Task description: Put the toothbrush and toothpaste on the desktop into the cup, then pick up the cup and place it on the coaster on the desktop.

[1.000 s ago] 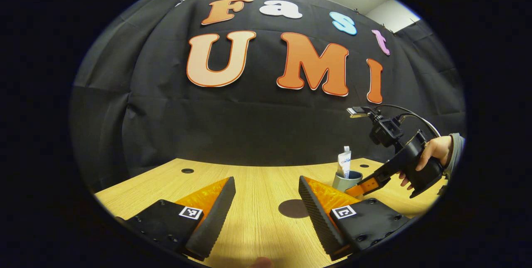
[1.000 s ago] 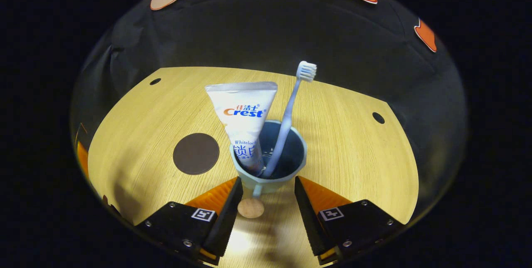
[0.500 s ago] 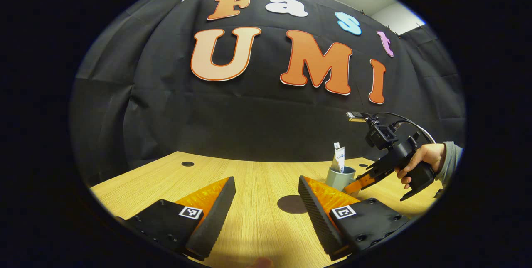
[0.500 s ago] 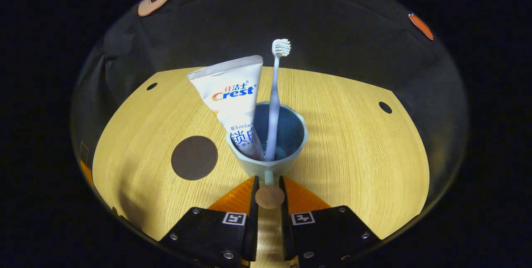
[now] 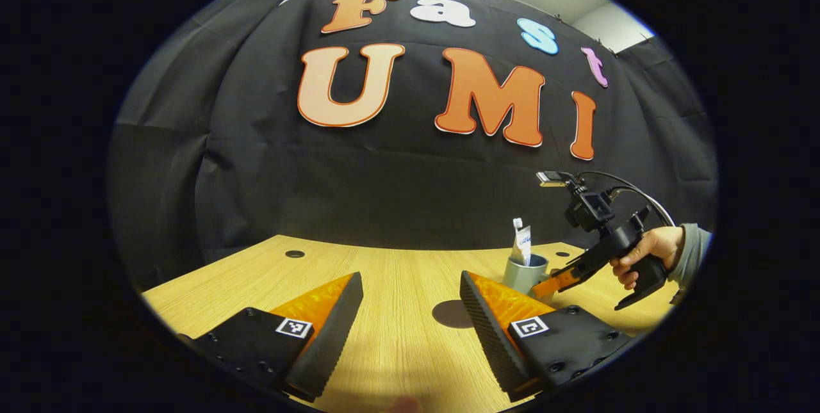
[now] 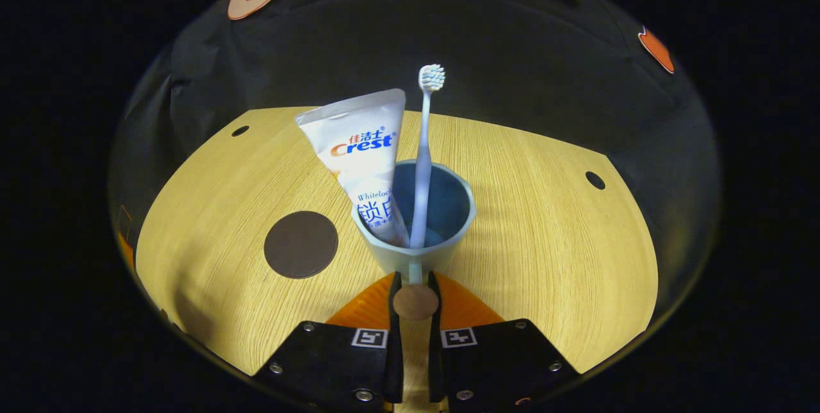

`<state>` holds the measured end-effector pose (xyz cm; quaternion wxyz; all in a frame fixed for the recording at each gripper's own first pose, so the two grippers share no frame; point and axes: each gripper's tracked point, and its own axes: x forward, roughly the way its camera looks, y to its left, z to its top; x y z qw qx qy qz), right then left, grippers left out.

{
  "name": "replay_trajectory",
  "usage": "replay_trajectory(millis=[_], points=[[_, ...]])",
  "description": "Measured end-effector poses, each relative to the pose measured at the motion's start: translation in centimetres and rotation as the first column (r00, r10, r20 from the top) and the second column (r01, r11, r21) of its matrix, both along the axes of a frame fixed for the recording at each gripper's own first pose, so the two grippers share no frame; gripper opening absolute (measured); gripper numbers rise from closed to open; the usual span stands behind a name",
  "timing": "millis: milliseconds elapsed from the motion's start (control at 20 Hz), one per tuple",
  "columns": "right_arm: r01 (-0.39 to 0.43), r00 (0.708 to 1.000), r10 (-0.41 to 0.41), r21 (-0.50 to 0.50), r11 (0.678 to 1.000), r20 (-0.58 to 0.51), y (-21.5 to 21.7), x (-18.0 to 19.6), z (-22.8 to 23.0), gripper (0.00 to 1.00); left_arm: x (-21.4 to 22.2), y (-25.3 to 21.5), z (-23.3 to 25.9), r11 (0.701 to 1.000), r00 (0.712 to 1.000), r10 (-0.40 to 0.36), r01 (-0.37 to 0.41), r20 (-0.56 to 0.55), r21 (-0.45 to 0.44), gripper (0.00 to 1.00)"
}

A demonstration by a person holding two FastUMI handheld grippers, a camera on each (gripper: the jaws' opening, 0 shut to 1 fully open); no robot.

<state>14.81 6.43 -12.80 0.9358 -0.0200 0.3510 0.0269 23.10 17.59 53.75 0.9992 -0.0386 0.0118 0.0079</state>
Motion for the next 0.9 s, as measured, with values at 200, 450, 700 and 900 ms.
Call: replay_trajectory(millis=[200, 450, 700, 900], points=[[-0.022, 1.0, 0.021, 0.023, 1.0, 0.016, 0.1, 0.2, 0.1, 0.16, -0.3, 0.7, 0.2, 1.0, 1.0, 0.015, -0.015, -0.002, 0.004, 0.96], [-0.051, 0.997, 0.048, 0.049, 0.998, 0.055, 0.4, 0.5, 0.2, 0.11, -0.8, 1.1, 0.6, 1.0, 1.0, 0.029, -0.029, 0.001, 0.009, 0.96], [-0.088, 0.994, 0.084, 0.062, 0.994, 0.068, 0.5, 0.7, 0.2, 0.15, -1.5, 1.8, 1.0, 0.998, 0.998, 0.054, -0.055, 0.015, 0.021, 0.98], [-0.115, 0.99, 0.11, 0.064, 0.991, 0.085, 0.5, 0.7, 0.6, 0.15, -2.0, 2.3, 0.8, 0.997, 0.997, 0.081, -0.081, 0.011, 0.013, 0.95]])
